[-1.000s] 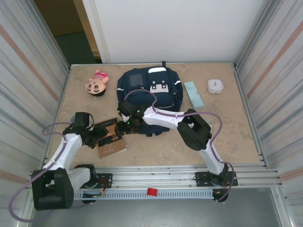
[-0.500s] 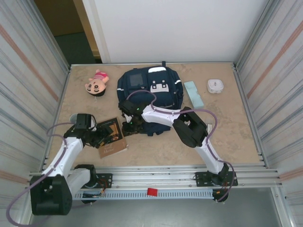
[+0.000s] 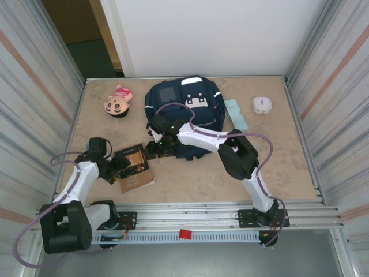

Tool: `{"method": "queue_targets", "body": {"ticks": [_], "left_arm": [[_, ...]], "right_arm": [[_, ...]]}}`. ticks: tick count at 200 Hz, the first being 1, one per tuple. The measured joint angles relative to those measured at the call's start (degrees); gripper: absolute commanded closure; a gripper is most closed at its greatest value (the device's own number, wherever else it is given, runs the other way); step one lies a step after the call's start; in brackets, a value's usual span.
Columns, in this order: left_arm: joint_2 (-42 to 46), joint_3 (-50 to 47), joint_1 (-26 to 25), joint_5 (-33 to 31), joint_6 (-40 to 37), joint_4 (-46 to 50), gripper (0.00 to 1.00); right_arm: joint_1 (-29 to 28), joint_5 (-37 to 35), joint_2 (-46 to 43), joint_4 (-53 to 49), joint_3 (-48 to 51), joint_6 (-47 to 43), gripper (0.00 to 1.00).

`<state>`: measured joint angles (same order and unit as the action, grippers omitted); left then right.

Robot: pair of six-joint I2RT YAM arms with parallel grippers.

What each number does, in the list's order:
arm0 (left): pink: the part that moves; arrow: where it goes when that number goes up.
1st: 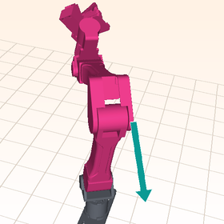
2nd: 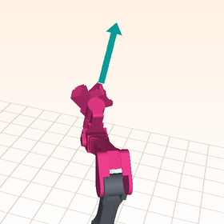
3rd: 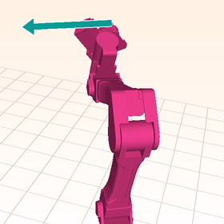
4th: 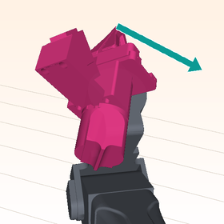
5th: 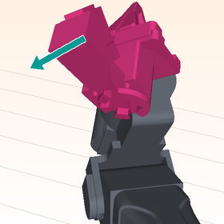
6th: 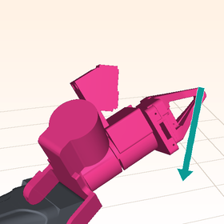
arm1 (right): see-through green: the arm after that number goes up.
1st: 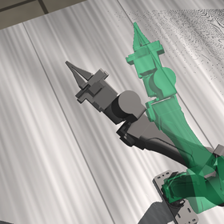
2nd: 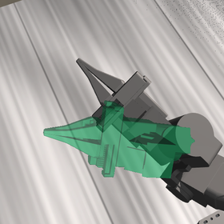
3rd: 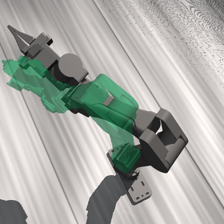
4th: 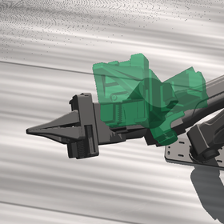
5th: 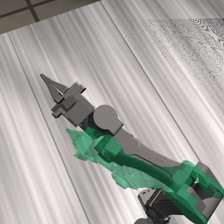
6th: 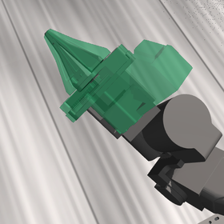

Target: Pack the student bag

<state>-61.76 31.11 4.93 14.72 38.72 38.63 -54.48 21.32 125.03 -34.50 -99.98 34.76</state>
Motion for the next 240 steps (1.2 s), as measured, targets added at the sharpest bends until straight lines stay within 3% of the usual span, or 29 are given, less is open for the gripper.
{"method": "queue_targets", "body": {"ticks": [81, 104, 127, 162, 240], "left_arm": [[-1.36, -1.09, -0.17, 1.33, 0.26, -2.73, 0.34], [-1.27, -2.23, -3.04, 2.4, 2.38, -6.91, 0.34], [-0.9, -3.23, -5.68, 3.3, 5.11, -10.73, 0.35], [0.11, -3.39, -6.56, 2.8, 6.95, -11.32, 0.33], [0.02, -3.43, -4.13, 0.98, 5.64, -6.25, 0.38]], "right_arm": [[-0.74, 0.72, 2.47, -2.62, -2.56, -0.83, 0.36], [-0.79, 2.45, 2.69, -2.38, -2.75, -0.79, 0.37], [-0.81, 2.62, 4.13, -2.25, -4.11, -0.72, 0.45], [-0.72, -0.11, 6.14, -3.69, -5.05, -0.94, 0.69], [-0.13, -1.25, 5.97, -3.23, -3.8, -0.94, 0.74]]}}
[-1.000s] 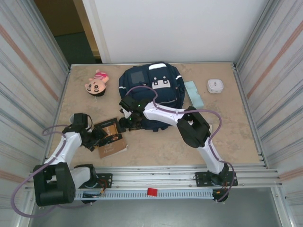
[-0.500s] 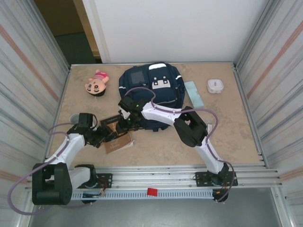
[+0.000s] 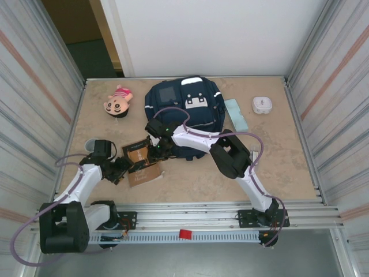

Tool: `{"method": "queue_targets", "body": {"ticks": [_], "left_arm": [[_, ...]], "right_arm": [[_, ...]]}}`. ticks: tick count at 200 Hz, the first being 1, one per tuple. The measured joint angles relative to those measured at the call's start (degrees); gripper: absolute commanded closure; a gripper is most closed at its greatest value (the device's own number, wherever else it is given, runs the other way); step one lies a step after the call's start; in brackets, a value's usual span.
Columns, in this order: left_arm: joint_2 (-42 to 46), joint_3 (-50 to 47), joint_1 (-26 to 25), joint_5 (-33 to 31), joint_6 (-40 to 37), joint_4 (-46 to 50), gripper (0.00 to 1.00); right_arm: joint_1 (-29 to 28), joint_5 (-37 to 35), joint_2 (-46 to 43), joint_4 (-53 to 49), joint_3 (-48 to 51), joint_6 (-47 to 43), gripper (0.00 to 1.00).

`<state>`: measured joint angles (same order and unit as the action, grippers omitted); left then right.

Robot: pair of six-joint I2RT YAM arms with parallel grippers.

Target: Pack the student bag

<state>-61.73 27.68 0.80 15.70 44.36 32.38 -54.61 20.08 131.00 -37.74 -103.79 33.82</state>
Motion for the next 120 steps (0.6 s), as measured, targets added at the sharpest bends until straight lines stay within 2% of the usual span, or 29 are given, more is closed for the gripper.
{"method": "queue_targets", "body": {"ticks": [26, 34, 46, 58, 120], "left_arm": [[-3.21, -0.22, -0.17, 2.23, -1.07, -2.23, 0.39], [-3.34, -0.15, -0.2, 2.34, -1.33, -2.23, 0.39], [-3.3, -0.15, -0.2, 2.29, -2.08, -2.19, 0.39], [-3.3, -0.13, -0.17, 2.27, -2.56, -2.12, 0.41], [-3.65, -0.07, 0.28, 2.27, -4.07, -1.81, 0.44]], "right_arm": [[0.57, 1.57, -0.11, 0.87, 0.81, 0.02, 0.72], [0.79, 2.4, -0.22, 1.33, 1.14, 0.0, 0.67], [0.92, 3.17, -0.72, 2.21, 1.86, 0.15, 0.54], [0.85, 3.3, -1.57, 2.93, 2.38, 0.17, 0.49], [1.84, -2.16, -4.76, -1.27, 3.96, 0.22, 0.45]]}}
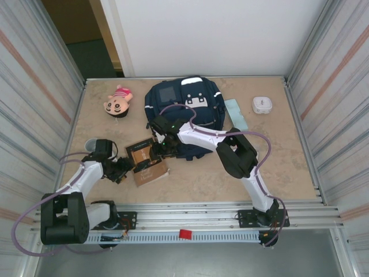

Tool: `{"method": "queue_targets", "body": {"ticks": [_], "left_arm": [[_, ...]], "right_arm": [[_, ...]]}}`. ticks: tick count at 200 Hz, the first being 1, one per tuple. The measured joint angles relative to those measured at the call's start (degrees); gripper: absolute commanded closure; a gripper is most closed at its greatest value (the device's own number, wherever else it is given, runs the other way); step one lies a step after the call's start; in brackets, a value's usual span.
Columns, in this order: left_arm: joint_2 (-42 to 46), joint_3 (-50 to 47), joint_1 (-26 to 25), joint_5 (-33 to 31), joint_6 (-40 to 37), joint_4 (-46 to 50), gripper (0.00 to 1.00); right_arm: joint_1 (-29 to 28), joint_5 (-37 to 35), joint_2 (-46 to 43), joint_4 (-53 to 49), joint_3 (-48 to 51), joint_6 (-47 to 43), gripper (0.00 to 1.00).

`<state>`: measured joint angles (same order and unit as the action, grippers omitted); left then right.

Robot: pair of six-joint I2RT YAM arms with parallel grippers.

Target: Pack the student bag

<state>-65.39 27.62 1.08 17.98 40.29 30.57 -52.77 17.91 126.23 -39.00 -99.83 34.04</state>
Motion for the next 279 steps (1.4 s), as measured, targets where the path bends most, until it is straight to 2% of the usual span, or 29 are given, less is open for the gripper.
{"method": "queue_targets", "body": {"ticks": [42, 89, 140, 213, 254, 279], "left_arm": [[0.0, 0.0, 0.0, 0.94, -0.85, -0.92, 0.46], [0.13, 0.0, 0.0, 2.99, -1.31, -3.06, 0.45], [-0.96, -0.59, -0.28, 4.15, -1.36, -4.94, 0.44], [-2.78, -0.28, -3.91, 6.01, -1.16, -7.89, 0.48], [2.69, -0.28, -4.33, 8.7, -0.15, -8.22, 0.48], [5.97, -0.26, -5.22, 13.14, 1.53, -10.8, 0.48]], "right_arm": [[0.02, -1.42, -1.81, -0.7, 2.75, 0.0, 0.46], [0.04, -1.36, -1.51, -0.7, 3.34, 0.22, 0.58], [0.31, 0.66, 0.57, 0.57, 3.37, 0.02, 0.76], [1.9, 4.98, 0.26, 2.73, 5.27, 0.2, 0.81], [3.26, 6.67, -0.83, 4.76, 7.67, 1.11, 0.81], [3.76, 8.13, -1.25, 6.62, 9.03, 1.7, 0.81]]}}
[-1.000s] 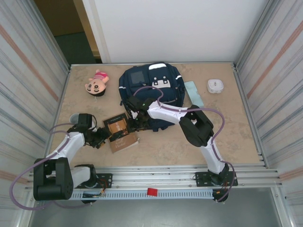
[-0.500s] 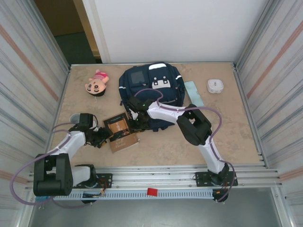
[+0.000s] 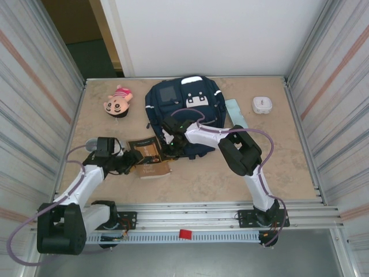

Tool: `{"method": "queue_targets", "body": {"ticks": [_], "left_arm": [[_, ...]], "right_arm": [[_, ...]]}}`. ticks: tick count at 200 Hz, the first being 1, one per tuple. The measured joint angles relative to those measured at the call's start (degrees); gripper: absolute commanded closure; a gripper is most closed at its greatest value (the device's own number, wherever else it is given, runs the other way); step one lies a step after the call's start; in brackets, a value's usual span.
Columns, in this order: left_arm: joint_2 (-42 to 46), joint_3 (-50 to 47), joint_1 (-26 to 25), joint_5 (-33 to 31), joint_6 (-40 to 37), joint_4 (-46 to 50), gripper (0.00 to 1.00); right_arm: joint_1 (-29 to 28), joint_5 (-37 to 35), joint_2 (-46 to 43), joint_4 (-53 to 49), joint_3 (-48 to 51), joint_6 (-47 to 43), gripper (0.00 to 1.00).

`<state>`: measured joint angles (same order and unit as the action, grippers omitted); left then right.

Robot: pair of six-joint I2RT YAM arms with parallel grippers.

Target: Pack the student bag

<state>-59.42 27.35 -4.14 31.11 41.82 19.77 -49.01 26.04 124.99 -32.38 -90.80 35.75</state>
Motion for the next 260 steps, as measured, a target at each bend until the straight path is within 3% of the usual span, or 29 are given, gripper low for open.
{"method": "queue_targets", "body": {"ticks": [15, 42, 77, 92, 118, 160, 196, 224, 260], "left_arm": [[1.07, 0.0, -0.24, 1.68, 0.63, -1.25, 0.51], [0.96, 0.0, -0.44, 2.03, 0.96, -1.49, 0.71], [0.74, 0.0, -0.83, 0.31, 1.36, -1.64, 0.73], [0.72, 0.0, -1.57, -0.22, 1.9, -2.12, 0.85], [1.42, 0.46, -2.78, -2.21, 2.45, -1.68, 1.0], [10.64, 5.22, -3.39, -6.43, 6.21, -0.04, 1.0], [15.3, 6.29, -6.64, -9.79, 12.31, -8.39, 1.0], [11.54, 6.29, -11.1, -11.3, 16.79, -18.86, 1.0], [1.16, 7.72, -18.6, -16.68, 18.67, -31.61, 1.0]], "right_arm": [[0.04, 0.72, -0.2, 1.09, 0.48, 0.46, 0.81], [0.04, 1.44, -0.44, 2.89, 1.25, 1.53, 0.79], [0.44, 1.42, -2.1, 5.49, 3.56, 2.95, 0.73], [0.74, 1.11, -3.21, 6.21, 4.44, 3.61, 0.71], [1.75, 0.94, -6.08, 7.5, 5.95, 5.53, 0.58], [4.9, -0.72, -19.54, 12.11, 10.51, 9.2, 0.44], [8.37, -4.55, -36.83, 20.52, 17.92, 13.55, 0.35], [9.81, -7.23, -48.04, 28.3, 27.19, 20.79, 0.22], [10.08, -10.29, -54.75, 37.92, 40.7, 34.45, 0.02]]}}
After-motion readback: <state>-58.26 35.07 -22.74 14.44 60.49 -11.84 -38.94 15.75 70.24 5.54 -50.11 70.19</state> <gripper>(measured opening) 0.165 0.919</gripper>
